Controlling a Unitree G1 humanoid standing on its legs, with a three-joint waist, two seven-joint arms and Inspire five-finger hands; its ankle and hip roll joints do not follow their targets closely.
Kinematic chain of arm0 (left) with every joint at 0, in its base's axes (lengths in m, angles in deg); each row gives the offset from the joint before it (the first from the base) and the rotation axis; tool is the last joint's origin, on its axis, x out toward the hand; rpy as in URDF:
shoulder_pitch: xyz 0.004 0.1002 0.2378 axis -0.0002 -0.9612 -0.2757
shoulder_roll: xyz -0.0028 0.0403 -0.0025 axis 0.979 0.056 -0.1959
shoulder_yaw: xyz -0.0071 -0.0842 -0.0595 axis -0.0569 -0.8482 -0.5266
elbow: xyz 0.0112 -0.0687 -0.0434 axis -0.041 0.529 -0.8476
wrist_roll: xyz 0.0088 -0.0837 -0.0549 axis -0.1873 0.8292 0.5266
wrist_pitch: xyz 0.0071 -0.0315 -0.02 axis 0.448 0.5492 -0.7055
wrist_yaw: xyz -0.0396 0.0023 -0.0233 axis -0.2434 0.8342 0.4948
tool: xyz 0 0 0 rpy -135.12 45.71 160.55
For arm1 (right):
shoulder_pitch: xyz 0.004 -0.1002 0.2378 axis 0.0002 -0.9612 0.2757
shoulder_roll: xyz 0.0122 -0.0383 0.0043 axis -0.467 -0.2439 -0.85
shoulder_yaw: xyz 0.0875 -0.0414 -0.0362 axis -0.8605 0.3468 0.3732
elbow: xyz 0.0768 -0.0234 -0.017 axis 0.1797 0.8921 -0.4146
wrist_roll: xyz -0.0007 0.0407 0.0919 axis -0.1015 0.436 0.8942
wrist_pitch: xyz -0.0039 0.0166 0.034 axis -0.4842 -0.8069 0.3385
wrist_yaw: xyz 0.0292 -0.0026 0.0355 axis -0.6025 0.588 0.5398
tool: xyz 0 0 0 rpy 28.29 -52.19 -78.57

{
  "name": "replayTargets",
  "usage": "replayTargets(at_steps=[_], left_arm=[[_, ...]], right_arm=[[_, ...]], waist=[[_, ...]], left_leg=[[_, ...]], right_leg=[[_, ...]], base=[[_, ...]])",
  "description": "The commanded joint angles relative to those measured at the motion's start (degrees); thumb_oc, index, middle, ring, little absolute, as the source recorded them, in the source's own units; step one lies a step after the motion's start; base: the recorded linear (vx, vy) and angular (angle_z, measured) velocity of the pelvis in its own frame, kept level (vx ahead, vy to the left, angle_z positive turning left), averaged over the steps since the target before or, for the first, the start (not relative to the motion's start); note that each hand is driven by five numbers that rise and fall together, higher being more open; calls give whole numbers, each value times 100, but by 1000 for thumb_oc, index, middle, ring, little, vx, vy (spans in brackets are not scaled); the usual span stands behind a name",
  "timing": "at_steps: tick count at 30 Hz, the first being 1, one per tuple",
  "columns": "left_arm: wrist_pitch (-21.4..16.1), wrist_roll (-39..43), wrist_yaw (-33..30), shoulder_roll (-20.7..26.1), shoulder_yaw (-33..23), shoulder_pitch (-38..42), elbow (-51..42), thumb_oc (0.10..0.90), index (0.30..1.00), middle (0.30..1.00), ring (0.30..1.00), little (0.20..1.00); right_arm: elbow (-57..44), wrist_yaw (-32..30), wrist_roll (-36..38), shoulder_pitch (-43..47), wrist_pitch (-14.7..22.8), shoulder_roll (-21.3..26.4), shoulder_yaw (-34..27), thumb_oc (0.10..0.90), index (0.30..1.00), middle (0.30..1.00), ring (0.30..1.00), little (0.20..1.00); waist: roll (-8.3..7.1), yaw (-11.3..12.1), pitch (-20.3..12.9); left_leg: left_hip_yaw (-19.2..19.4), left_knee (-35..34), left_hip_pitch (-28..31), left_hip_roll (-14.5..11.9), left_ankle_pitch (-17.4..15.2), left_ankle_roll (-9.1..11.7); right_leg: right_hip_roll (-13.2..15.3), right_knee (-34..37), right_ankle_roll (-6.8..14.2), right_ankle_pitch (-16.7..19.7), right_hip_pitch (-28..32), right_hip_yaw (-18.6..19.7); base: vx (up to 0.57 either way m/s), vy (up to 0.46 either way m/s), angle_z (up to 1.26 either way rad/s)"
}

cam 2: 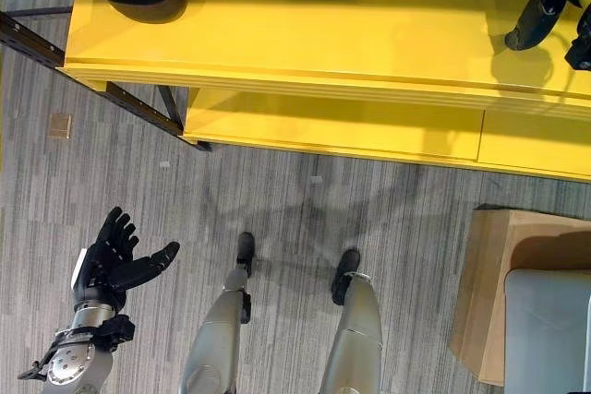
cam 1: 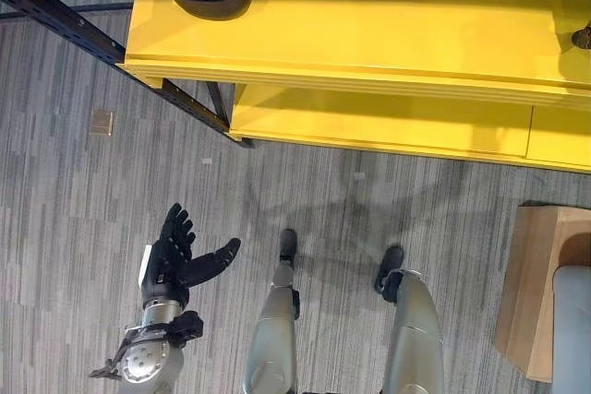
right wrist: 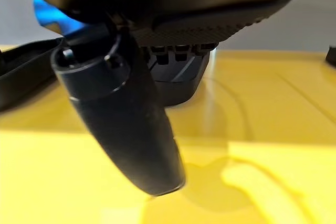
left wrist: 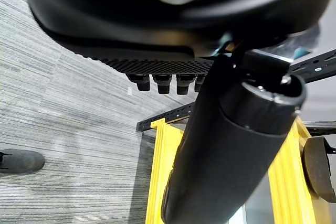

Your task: Move parts from the plastic box to the shelf.

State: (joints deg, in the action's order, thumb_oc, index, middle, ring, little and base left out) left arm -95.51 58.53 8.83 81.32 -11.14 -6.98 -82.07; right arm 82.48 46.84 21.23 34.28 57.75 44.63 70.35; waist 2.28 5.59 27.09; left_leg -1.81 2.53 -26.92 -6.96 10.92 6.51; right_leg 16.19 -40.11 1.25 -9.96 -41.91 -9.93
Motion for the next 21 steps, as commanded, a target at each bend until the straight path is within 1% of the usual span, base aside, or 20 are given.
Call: replayTargets(at_steps=[1, 10, 11, 15, 21], left_arm=[[-569, 19, -153, 311, -256, 98, -387, 900, 1000, 1000, 1000, 1000], [-527, -25, -120, 345, -246, 138, -390, 900, 1000, 1000, 1000, 1000], [-523, -23, -106, 368, -247, 157, -409, 900, 1000, 1000, 1000, 1000], [-507, -34, -55, 418, -240, 186, -419, 900, 1000, 1000, 1000, 1000], [-470, -75, 1, 491, -283, 198, -416, 900, 1000, 1000, 1000, 1000]], right_arm=[[293, -330, 369, 662, -34, 140, -334, 900, 1000, 1000, 1000, 1000], [-62, -250, 665, 129, -6, 279, -789, 900, 1000, 1000, 1000, 1000], [-172, -277, 759, -88, 19, 354, -1023, 900, 1000, 1000, 1000, 1000], [-396, -235, 794, -430, 34, 515, -1293, 900, 1000, 1000, 1000, 1000], [-578, -129, 741, -690, 21, 672, -1371, 900, 1000, 1000, 1000, 1000]], waist=[[-147, 102, 266], [-218, 60, 265], [-242, 48, 265], [-267, 21, 260], [-342, 8, 217]], left_leg=[[240, -62, 453, -116, -352, -68], [250, 27, 521, -111, -422, -82], [234, 91, 528, -107, -455, -88], [212, 152, 536, -105, -491, -93], [212, 189, 566, -99, -515, -94]], right_leg=[[-159, 764, 498, 100, 647, 391], [-172, 785, 489, 113, 746, 406], [-166, 783, 491, 115, 790, 410], [-156, 788, 488, 108, 842, 393], [-133, 837, 497, 136, 918, 389]], base=[[0, 0, 0], [-2, 0, 0], [0, 0, 0], [-9, 0, 0], [-24, 9, 0]])
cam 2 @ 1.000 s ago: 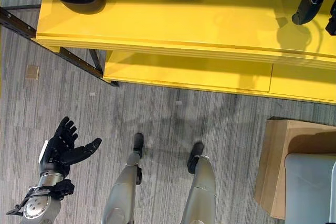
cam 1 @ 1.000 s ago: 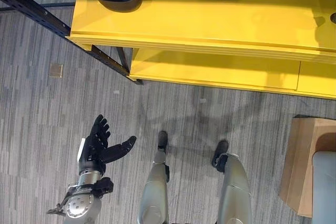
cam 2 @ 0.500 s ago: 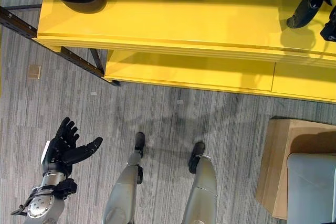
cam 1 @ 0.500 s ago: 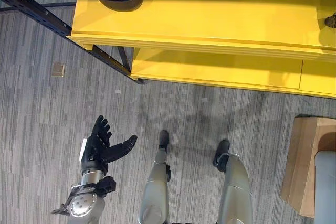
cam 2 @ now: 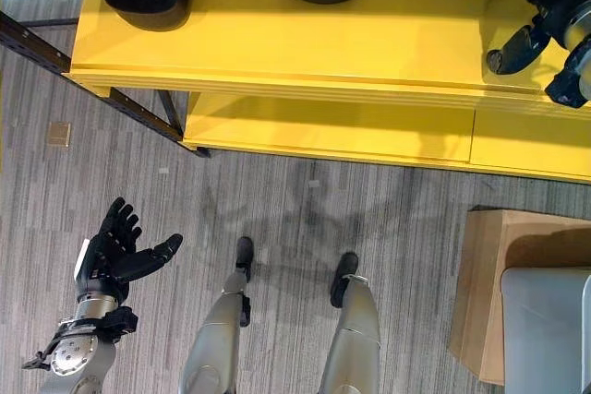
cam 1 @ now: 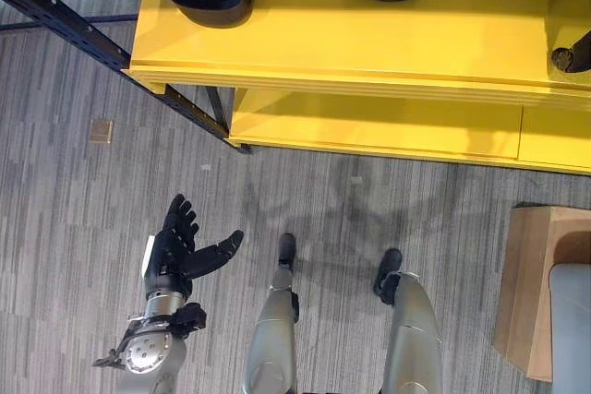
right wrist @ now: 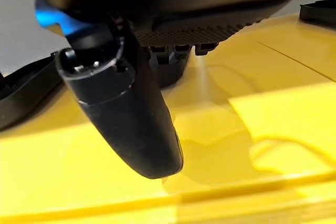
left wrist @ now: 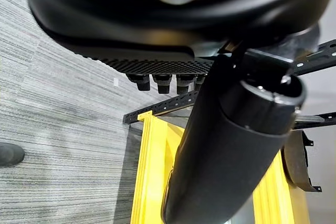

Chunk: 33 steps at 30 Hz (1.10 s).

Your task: Move parts from the plastic box to the shelf.

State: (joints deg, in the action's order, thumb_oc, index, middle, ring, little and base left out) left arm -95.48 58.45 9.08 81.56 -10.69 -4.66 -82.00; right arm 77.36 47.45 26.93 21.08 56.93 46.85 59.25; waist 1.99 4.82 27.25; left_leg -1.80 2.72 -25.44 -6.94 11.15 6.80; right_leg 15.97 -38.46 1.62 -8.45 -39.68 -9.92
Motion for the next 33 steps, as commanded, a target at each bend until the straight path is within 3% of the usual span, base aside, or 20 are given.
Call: replayTargets(at_steps=[1, 7, 8, 11, 12, 33], left_arm=[[-467, -65, -21, 473, -341, -34, -422, 900, 1000, 1000, 1000, 1000], [-426, -99, 35, 496, -401, -38, -419, 900, 1000, 1000, 1000, 1000], [-427, -99, 35, 503, -406, -37, -425, 900, 1000, 1000, 1000, 1000], [-409, -100, 55, 515, -437, -43, -411, 900, 1000, 1000, 1000, 1000], [-412, -103, 64, 530, -449, -25, -415, 900, 1000, 1000, 1000, 1000], [-364, -190, 217, 533, -547, -22, -353, 900, 1000, 1000, 1000, 1000]], right_arm=[[-114, -186, 181, 598, 107, 476, -288, 900, 1000, 1000, 1000, 1000], [-286, -77, 146, 224, 109, 649, -477, 900, 1000, 1000, 1000, 1000], [-291, -80, 142, 194, 109, 653, -516, 900, 1000, 1000, 1000, 1000], [-297, -47, 107, -59, 109, 700, -668, 900, 1000, 1000, 1000, 1000], [-302, -15, 74, -110, 100, 721, -694, 900, 1000, 1000, 1000, 1000], [-314, 297, -301, -734, 104, 984, -846, 900, 1000, 1000, 1000, 1000]], waist=[[-322, 82, 195], [-376, 54, 113], [-368, 68, 137], [-401, 56, 93], [-397, 65, 100], [-554, -9, -43]], left_leg=[[211, 176, 426, -100, -538, -123], [198, 156, 496, -96, -532, -122], [216, 171, 425, -106, -422, -153], [180, 166, 522, -103, -531, -118], [202, 175, 469, -125, -420, -147], [225, 136, 690, -179, -461, -130]], right_leg=[[-110, 670, 460, -8, 695, 389], [-106, 731, 447, -6, 834, 351], [-113, 764, 404, 134, 784, 321], [-107, 721, 440, -19, 873, 339], [-118, 762, 394, 125, 842, 311], [-164, 736, 392, 73, 997, 315]], base=[[0, 0, 0], [-28, 5, 1], [-12, -3, 3], [-49, -2, 1], [0, 0, 0], [-5, 1, 0]])
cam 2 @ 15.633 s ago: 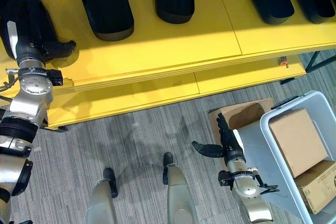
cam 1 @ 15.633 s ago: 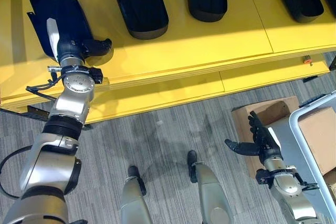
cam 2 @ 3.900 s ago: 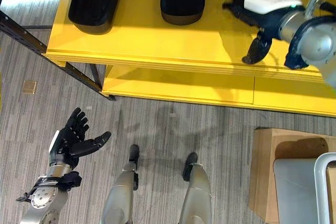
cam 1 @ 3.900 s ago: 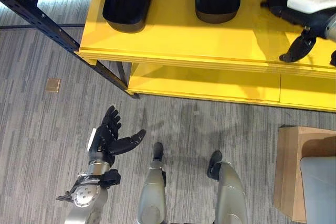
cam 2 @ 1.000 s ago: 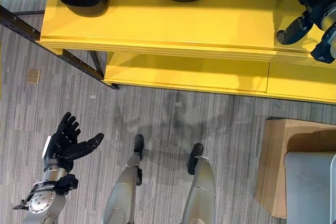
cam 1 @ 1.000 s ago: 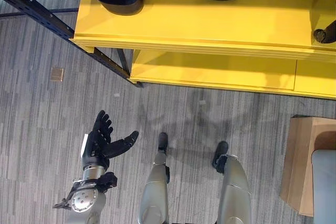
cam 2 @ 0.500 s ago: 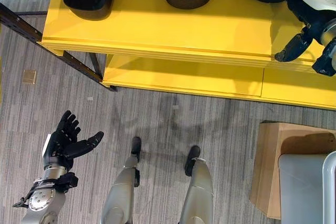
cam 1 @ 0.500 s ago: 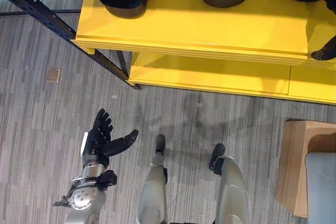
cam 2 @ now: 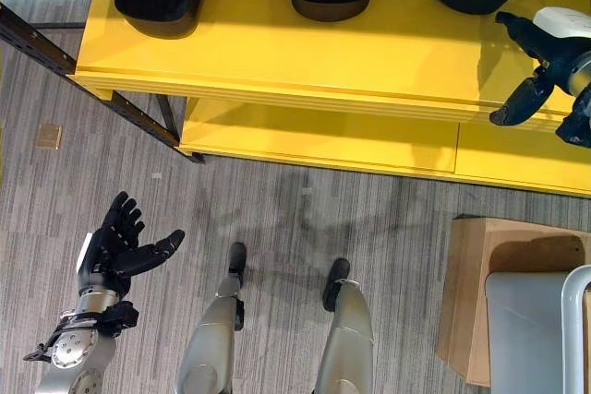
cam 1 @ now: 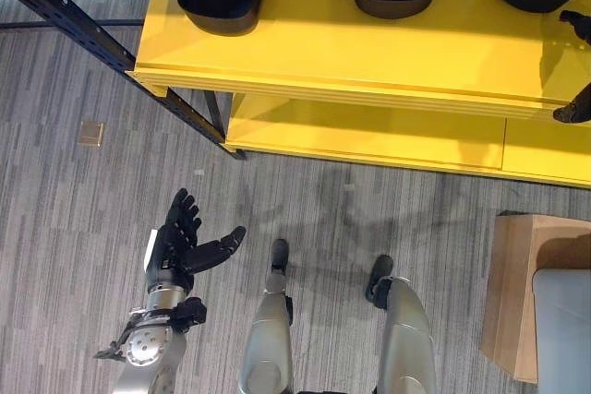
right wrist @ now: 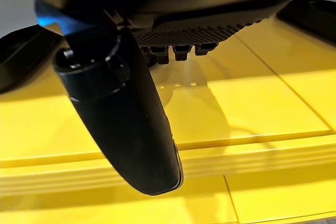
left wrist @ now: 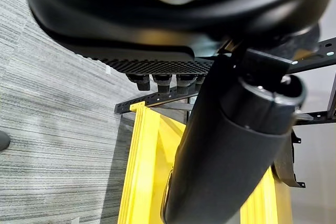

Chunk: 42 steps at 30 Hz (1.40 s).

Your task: Move parts from the plastic box to the shelf.

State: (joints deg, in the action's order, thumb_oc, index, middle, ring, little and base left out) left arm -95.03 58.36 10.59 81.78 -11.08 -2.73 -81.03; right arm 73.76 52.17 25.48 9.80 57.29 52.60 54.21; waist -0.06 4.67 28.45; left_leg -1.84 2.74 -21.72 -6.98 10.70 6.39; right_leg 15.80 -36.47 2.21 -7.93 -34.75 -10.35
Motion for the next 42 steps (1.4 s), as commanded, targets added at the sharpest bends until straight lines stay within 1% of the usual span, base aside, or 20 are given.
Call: replayTargets(at_steps=[1, 11, 14, 15, 16, 17, 21, 22, 24, 25, 27, 29, 32, 33, 34, 36, 37, 38, 41, 42], left_arm=[[-412, -179, 68, 520, -511, -214, -430, 900, 1000, 1000, 1000, 1000], [-415, -187, 88, 541, -520, -201, -471, 900, 1000, 1000, 1000, 1000], [-410, -193, 82, 462, -515, -179, -528, 900, 1000, 1000, 1000, 1000], [-391, -210, 84, 477, -503, -164, -533, 900, 1000, 1000, 1000, 1000], [-390, -210, 84, 489, -502, -163, -533, 900, 1000, 1000, 1000, 1000], [-380, -223, 82, 495, -501, -160, -538, 900, 1000, 1000, 1000, 1000], [-343, -197, 142, 417, -498, -117, -626, 900, 1000, 1000, 1000, 1000], [-342, -197, 142, 443, -492, -114, -628, 900, 1000, 1000, 1000, 1000], [-334, -177, 182, 463, -438, -57, -681, 900, 1000, 1000, 1000, 1000], [-304, -131, 245, 448, -404, -51, -730, 900, 1000, 1000, 1000, 1000], [-295, -97, 266, 494, -352, -20, -746, 900, 1000, 1000, 1000, 1000], [-258, 3, 361, 482, -278, 44, -793, 900, 1000, 1000, 1000, 1000], [-236, 55, 454, 511, -189, 100, -833, 900, 1000, 1000, 1000, 1000], [-236, 55, 454, 519, -181, 106, -834, 900, 1000, 1000, 1000, 1000], [-227, 67, 493, 524, -153, 130, -807, 900, 1000, 1000, 1000, 1000], [-216, 104, 542, 502, -136, 148, -833, 900, 1000, 1000, 1000, 1000], [-202, 154, 575, 450, -106, 151, -809, 900, 1000, 1000, 1000, 1000], [-193, 168, 590, 422, -104, 143, -788, 900, 1000, 1000, 1000, 1000], [-158, 242, 633, 286, -108, 109, -727, 900, 1000, 1000, 1000, 1000], [-158, 242, 633, 288, -106, 109, -727, 900, 1000, 1000, 1000, 1000]], right_arm=[[59, -170, -170, 368, 66, 406, -359, 900, 1000, 1000, 1000, 1000], [159, -172, -254, 341, 50, 427, -393, 900, 1000, 1000, 1000, 1000], [-7, -253, -132, 99, 92, 405, -738, 900, 1000, 1000, 1000, 1000], [-144, -257, -121, -110, 103, 411, -943, 900, 1000, 1000, 1000, 1000], [-155, -258, -126, -172, 100, 415, -1005, 900, 1000, 1000, 1000, 1000], [-293, -264, -120, -358, 106, 427, -1174, 900, 1000, 1000, 1000, 1000], [-873, -357, 211, -1676, 201, 377, -2507, 900, 1000, 1000, 1000, 1000], [-900, -359, 202, -1823, 198, 379, -2653, 900, 1000, 1000, 1000, 1000], [-1158, -418, 456, -2752, 283, 218, -3597, 900, 1000, 1000, 1000, 1000], [-1319, -388, 664, -3484, 344, 57, -4291, 900, 1000, 1000, 1000, 1000], [-1396, -405, 675, -3925, 356, 7, -4726, 900, 1000, 1000, 1000, 1000], [-1574, -381, 899, -4763, 389, -309, -5468, 900, 1000, 1000, 1000, 1000], [-1774, -404, 1145, -5343, 460, -695, -6002, 900, 1000, 1000, 1000, 1000], [-1787, -403, 1144, -5385, 458, -699, -6045, 900, 1000, 1000, 1000, 1000], [-1902, -383, 1177, -5560, 468, -824, -6184, 900, 1000, 1000, 1000, 1000], [-2176, -361, 1342, -5941, 508, -1152, -6497, 900, 1000, 1000, 1000, 1000], [-2449, -323, 1435, -6250, 540, -1467, -6722, 900, 1000, 1000, 1000, 1000], [-2651, -303, 1490, -6473, 540, -1698, -6863, 900, 1000, 1000, 1000, 1000], [-3024, -264, 1650, -6925, 568, -2379, -7126, 900, 1000, 1000, 1000, 1000], [-3027, -264, 1649, -6932, 566, -2381, -7131, 900, 1000, 1000, 1000, 1000]], waist=[[-352, 2, -172], [-385, -18, -228], [-367, -58, -254], [-378, -64, -260], [-384, -56, -259], [-381, -67, -273], [-370, -167, -437], [-384, -147, -436], [-382, -209, -552], [-383, -281, -676], [-390, -238, -699], [-365, -312, -877], [-330, -359, -1052], [-324, -347, -1060], [-311, -364, -1110], [-274, -428, -1224], [-240, -466, -1354], [-234, -493, -1403], [-204, -554, -1617], [-204, -551, -1616]], left_leg=[[238, 124, 329, -180, -418, -87], [254, 96, 397, -200, -436, -82], [236, 111, 427, -200, -453, -93], [227, 114, 440, -205, -462, -97], [224, 115, 441, -205, -463, -96], [215, 117, 461, -212, -474, -103], [191, 73, 597, -244, -506, -114], [187, 72, 599, -244, -505, -113], [194, 20, 710, -262, -522, -116], [172, -37, 834, -290, -535, -118], [159, -69, 883, -299, -534, -118], [161, -173, 1056, -333, -538, -121], [178, -236, 1208, -372, -557, -124], [175, -240, 1191, -378, -539, -126], [196, -259, 1248, -387, -548, -123], [229, -299, 1386, -401, -583, -115], [255, -348, 1447, -418, -578, -112], [269, -384, 1549, -430, -597, -112], [324, -465, 1698, -457, -612, -115], [325, -467, 1701, -458, -612, -115]], right_leg=[[-150, 541, 332, 21, 513, 358], [-176, 522, 331, -11, 530, 366], [-183, 516, 335, -18, 572, 353], [-187, 518, 337, -16, 588, 348], [-187, 520, 337, -16, 591, 345], [-189, 515, 336, -13, 600, 339], [-227, 583, 361, 8, 750, 315], [-227, 586, 361, 9, 756, 310], [-269, 699, 372, 21, 913, 297], [-294, 839, 387, 40, 1100, 249], [-302, 893, 395, 50, 1176, 216], [-316, 1074, 426, 99, 1384, 158], [-337, 1264, 445, 126, 1590, 143], [-346, 1293, 442, 157, 1586, 138], [-350, 1377, 451, 168, 1673, 134], [-338, 1526, 478, 173, 1847, 140], [-352, 1709, 495, 241, 1954, 132], [-362, 1783, 507, 239, 2063, 133], [-400, 2057, 538, 350, 2240, 177], [-401, 2060, 537, 352, 2243, 177]], base=[[0, 0, 0], [0, 0, 0], [0, 0, 0], [0, 0, 0], [0, 0, 0], [0, 0, 0], [34, -8, 0], [44, 1, 0], [86, 10, -3], [90, 5, -3], [51, 9, 1], [86, 24, -1], [70, 21, -1], [52, 17, 2], [55, 29, 1], [110, 34, -4], [126, 24, -1], [107, 29, 3], [82, 14, -6], [85, 4, -15]])
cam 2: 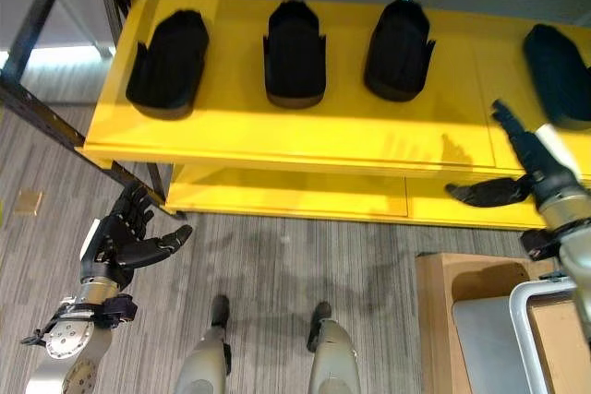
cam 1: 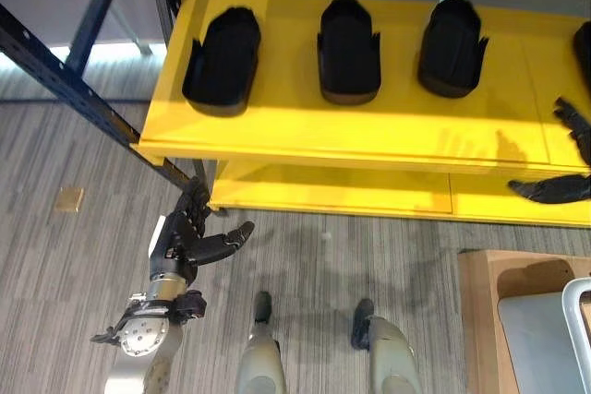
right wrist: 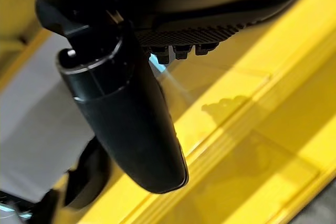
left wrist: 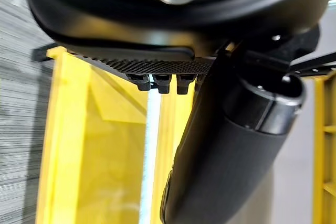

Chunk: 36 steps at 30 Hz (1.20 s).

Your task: Move parts from the plastic box to the shelf.

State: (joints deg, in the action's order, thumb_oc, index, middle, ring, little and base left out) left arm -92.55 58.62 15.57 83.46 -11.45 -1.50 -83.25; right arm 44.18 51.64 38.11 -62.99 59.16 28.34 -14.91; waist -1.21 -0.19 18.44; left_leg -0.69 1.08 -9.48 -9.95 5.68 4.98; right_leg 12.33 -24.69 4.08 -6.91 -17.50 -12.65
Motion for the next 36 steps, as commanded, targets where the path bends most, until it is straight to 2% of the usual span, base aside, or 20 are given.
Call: replayTargets(at_steps=[1, 4, 10, 16, 18, 23, 27, 28, 29, 30, 32, 33, 34, 35, 36], left_arm=[[-396, 278, 144, 21, -118, -38, -455, 900, 1000, 1000, 1000, 1000], [-348, 395, 198, -151, -118, -92, -365, 900, 1000, 1000, 1000, 1000], [-296, 371, 357, -498, -90, -239, -280, 900, 1000, 1000, 1000, 1000], [-296, 272, 447, -738, -122, -297, -223, 900, 1000, 1000, 1000, 1000], [-323, 241, 406, -860, -113, -283, -123, 900, 1000, 1000, 1000, 1000], [-310, 335, 461, -993, -27, -249, -27, 900, 1000, 1000, 1000, 1000], [-329, 388, 466, -1087, -59, -295, -74, 900, 1000, 1000, 1000, 1000], [-320, 400, 474, -1152, -79, -336, -93, 900, 1000, 1000, 1000, 1000], [-318, 400, 473, -1153, -78, -338, -97, 900, 1000, 1000, 1000, 1000], [-318, 450, 485, -1169, -105, -361, -126, 900, 1000, 1000, 1000, 1000], [-273, 533, 563, -1137, -63, -376, -134, 900, 1000, 1000, 1000, 1000], [-252, 515, 592, -1126, -34, -396, -146, 900, 1000, 1000, 1000, 1000], [-252, 515, 592, -1126, -35, -396, -146, 900, 1000, 1000, 1000, 1000], [-231, 472, 603, -1092, -14, -408, -151, 900, 1000, 1000, 1000, 1000], [-216, 482, 587, -1103, -2, -419, -117, 900, 1000, 1000, 1000, 1000]], right_arm=[[-282, -189, 548, 125, 373, -431, -326, 900, 1000, 1000, 1000, 1000], [-538, -143, 635, -141, 346, -1100, -338, 900, 1000, 1000, 1000, 1000], [-856, -128, 621, -450, 348, -2127, -286, 900, 1000, 1000, 1000, 1000], [-1177, -101, 444, -700, 355, -2634, -298, 900, 1000, 1000, 1000, 1000], [-1278, -119, 455, -779, 386, -2936, -235, 900, 1000, 1000, 1000, 1000], [-1494, -84, 467, -947, 416, -3107, -297, 900, 1000, 1000, 1000, 1000], [-1661, -26, 443, -1025, 422, -2960, -359, 900, 1000, 1000, 1000, 1000], [-1689, -13, 476, -1044, 435, -2935, -384, 900, 1000, 1000, 1000, 1000], [-1689, -11, 478, -1045, 435, -2934, -385, 900, 1000, 1000, 1000, 1000], [-1758, 19, 546, -1087, 463, -2907, -435, 900, 1000, 1000, 1000, 1000], [-1787, 49, 658, -1203, 509, -2910, -504, 900, 1000, 1000, 1000, 1000], [-1828, 44, 613, -1248, 496, -2891, -539, 900, 1000, 1000, 1000, 1000], [-1829, 44, 613, -1248, 496, -2892, -540, 900, 1000, 1000, 1000, 1000], [-1830, 0, 614, -1175, 494, -2868, -557, 900, 1000, 1000, 1000, 1000], [-1838, -36, 590, -1152, 506, -2860, -570, 900, 1000, 1000, 1000, 1000]], waist=[[-73, -109, -750], [-47, -187, -978], [9, -337, -1389], [78, -459, -1607], [133, -526, -1687], [198, -650, -1694], [198, -640, -1621], [157, -604, -1578], [163, -610, -1581], [35, -485, -1407], [-114, -432, -1183], [-120, -400, -1096], [-122, -404, -1090], [-129, -258, -924], [-71, -214, -873]], left_leg=[[261, -335, 601, -175, -140, 24], [365, -368, 830, -211, -213, 16], [597, -519, 1238, -287, -279, 25], [736, -601, 1480, -376, -285, 34], [803, -608, 1560, -424, -281, 35], [766, -577, 1584, -618, -94, 66], [679, -502, 1487, -854, 359, 141], [607, -308, 1367, -934, 578, 136], [592, -292, 1347, -943, 578, 144], [236, 413, 915, -920, 861, 9], [135, 948, 580, -703, 662, -198], [208, 908, 464, -518, 548, -235], [204, 910, 468, -514, 547, -237], [268, 770, -63, 43, 267, -249], [355, 542, -334, 104, 425, -191]], right_leg=[[-76, 1015, 367, 282, 643, 474], [-129, 1172, 378, 306, 818, 599], [-195, 1485, 413, 348, 1143, 793], [-260, 1543, 417, 325, 1267, 922], [-315, 1464, 385, 261, 1260, 1018], [-539, 927, 195, -91, 1166, 1092], [-847, 572, -37, -352, 1021, 1140], [-959, 541, -147, -384, 1023, 1173], [-966, 535, -156, -385, 1015, 1164], [-1050, 545, -288, -355, 1035, 1123], [-1053, 666, -429, -366, 1261, 1003], [-1011, 717, -431, -374, 1383, 903], [-1008, 718, -430, -375, 1391, 900], [-973, 902, -364, -386, 1618, 805], [-1053, 954, -352, -354, 1645, 769]], base=[[102, 13, -11], [105, -2, -19], [62, -20, -21], [18, -23, -21], [-15, -54, -15], [-50, -110, -10], [-98, -197, -4], [-72, -151, -4], [-129, -283, -5], [-108, -316, -2], [-36, -279, 17], [33, -78, 36], [52, -66, 76], [82, -47, 64], [124, -54, 66]])
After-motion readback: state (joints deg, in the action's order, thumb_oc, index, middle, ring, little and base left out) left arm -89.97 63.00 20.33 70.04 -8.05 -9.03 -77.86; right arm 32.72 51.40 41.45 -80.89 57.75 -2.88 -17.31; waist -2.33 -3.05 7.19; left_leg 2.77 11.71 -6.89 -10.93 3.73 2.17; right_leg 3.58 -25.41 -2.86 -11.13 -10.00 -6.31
